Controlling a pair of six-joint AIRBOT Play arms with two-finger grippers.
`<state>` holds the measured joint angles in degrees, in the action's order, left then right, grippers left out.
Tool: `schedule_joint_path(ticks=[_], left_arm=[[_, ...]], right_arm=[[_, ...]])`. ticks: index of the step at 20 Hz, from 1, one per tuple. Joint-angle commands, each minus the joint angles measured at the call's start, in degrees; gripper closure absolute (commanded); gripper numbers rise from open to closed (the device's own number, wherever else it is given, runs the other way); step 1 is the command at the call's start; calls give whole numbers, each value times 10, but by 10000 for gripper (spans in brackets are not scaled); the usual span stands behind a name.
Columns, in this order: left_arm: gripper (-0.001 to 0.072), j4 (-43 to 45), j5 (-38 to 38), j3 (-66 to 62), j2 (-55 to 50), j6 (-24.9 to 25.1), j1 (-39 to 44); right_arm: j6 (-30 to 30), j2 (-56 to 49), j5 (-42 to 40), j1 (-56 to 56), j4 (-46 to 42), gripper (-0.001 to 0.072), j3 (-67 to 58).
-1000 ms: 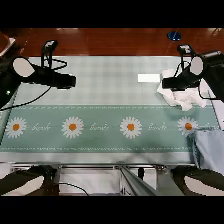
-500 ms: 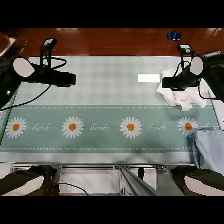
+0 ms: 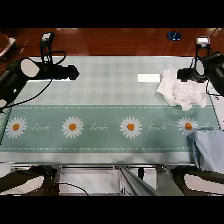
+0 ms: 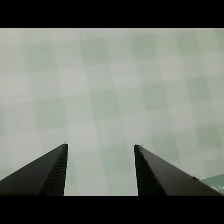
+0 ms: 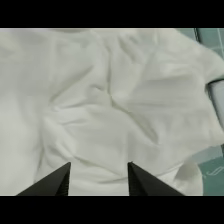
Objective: Fold the shirts.
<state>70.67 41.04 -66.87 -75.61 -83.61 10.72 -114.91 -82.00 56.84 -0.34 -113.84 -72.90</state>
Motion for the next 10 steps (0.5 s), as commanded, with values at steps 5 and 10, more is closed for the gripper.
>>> schedule_joint_path(ticks=[5, 10], left_arm=[[200, 0, -16, 0, -40, 0, 0], [200, 1, 32, -20, -45, 5, -9]], right_arm=[[46, -121, 32, -139, 176, 315, 0], [156, -126, 61, -143, 266, 691, -10]])
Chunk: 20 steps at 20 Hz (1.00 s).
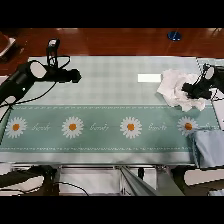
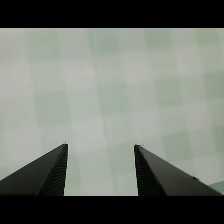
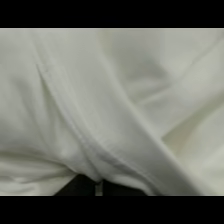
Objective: Fold the shirts.
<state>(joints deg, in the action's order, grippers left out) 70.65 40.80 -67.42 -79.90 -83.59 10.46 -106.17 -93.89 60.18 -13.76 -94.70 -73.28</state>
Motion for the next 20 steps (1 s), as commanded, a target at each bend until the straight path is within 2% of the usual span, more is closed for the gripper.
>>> schedule_joint_path(ticks=[1, 4, 7, 11, 14, 16, 20], left_arm=[[200, 9, 70, -36, 3, 4, -19], [200, 18, 162, -96, 50, 4, -77], [200, 18, 209, -65, 161, 4, -101], [200, -7, 181, 136, 358, -5, -71], [201, -40, 135, 284, 468, -32, -51], [200, -66, 132, 334, 497, -33, -50], [200, -88, 132, 358, 490, -31, -50]], right_arm=[[95, 9, 35, -8, 92, 691, -19], [131, 100, 28, -8, 129, 691, -71], [156, 210, 9, -8, 180, 691, -138], [184, 314, 0, -4, 252, 691, -224], [198, 349, 3, 30, 257, 691, -301], [198, 354, 16, 59, 257, 691, -355], [198, 353, 17, 125, 256, 692, -436]])
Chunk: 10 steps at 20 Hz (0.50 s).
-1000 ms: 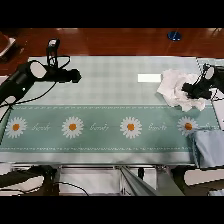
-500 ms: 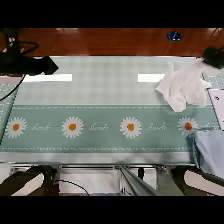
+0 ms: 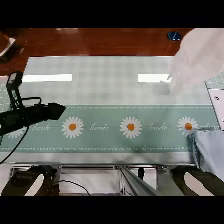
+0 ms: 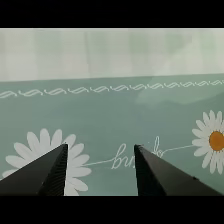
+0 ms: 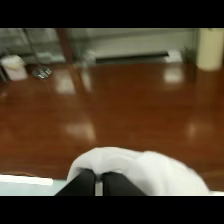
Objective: Fold the shirts.
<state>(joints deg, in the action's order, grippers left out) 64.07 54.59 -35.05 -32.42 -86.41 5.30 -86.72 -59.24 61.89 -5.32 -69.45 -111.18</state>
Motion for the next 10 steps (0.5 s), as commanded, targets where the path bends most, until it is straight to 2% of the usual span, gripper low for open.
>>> schedule_joint_path(ticks=[1, 3, 5, 7, 10], left_arm=[[200, -22, -7, 35, 12, -3, 2], [200, -22, -12, 35, 9, -3, 2], [200, -22, -22, 35, 7, -2, 2], [200, -15, -47, 33, 7, 5, -2], [200, -6, -59, 22, 7, 12, -21]], right_arm=[[4, 6, -8, 55, 4, 691, -66], [4, 7, -1, 84, 6, 691, -68], [11, 2, 53, 123, 16, 691, -62], [59, 2, 88, 176, 61, 691, -4], [57, 2, 83, 275, 73, 691, 152]])
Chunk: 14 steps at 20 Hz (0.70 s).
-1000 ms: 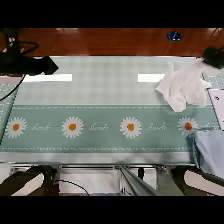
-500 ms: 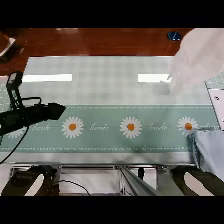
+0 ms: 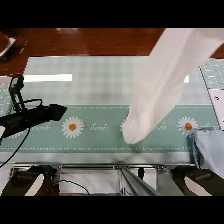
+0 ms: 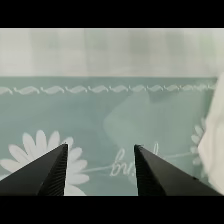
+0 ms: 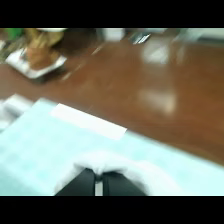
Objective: Fold the shirts.
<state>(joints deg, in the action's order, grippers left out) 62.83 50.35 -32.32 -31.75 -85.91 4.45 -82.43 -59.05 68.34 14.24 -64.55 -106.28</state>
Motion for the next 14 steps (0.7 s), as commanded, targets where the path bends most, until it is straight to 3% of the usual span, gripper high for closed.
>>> schedule_joint_path(ticks=[1, 3, 7, 10, 12, 14], left_arm=[[200, 6, -17, -5, 0, 5, -13], [200, 5, -8, -5, 0, 5, -12], [201, -10, -5, 9, 0, 8, -12], [201, 0, -21, 13, 0, 5, -12], [200, -20, -7, 13, 0, 6, -12], [200, -19, 14, 8, -8, 15, -13]], right_arm=[[11, 0, -4, 112, 24, 691, 160], [-12, -4, -96, 172, 24, 691, 278], [-130, -76, -299, 246, 26, 690, 444], [-141, -158, -308, 262, 73, 668, 453], [-97, -174, -285, 252, 128, 295, 450], [-60, -152, -201, 192, 120, 309, 419]])
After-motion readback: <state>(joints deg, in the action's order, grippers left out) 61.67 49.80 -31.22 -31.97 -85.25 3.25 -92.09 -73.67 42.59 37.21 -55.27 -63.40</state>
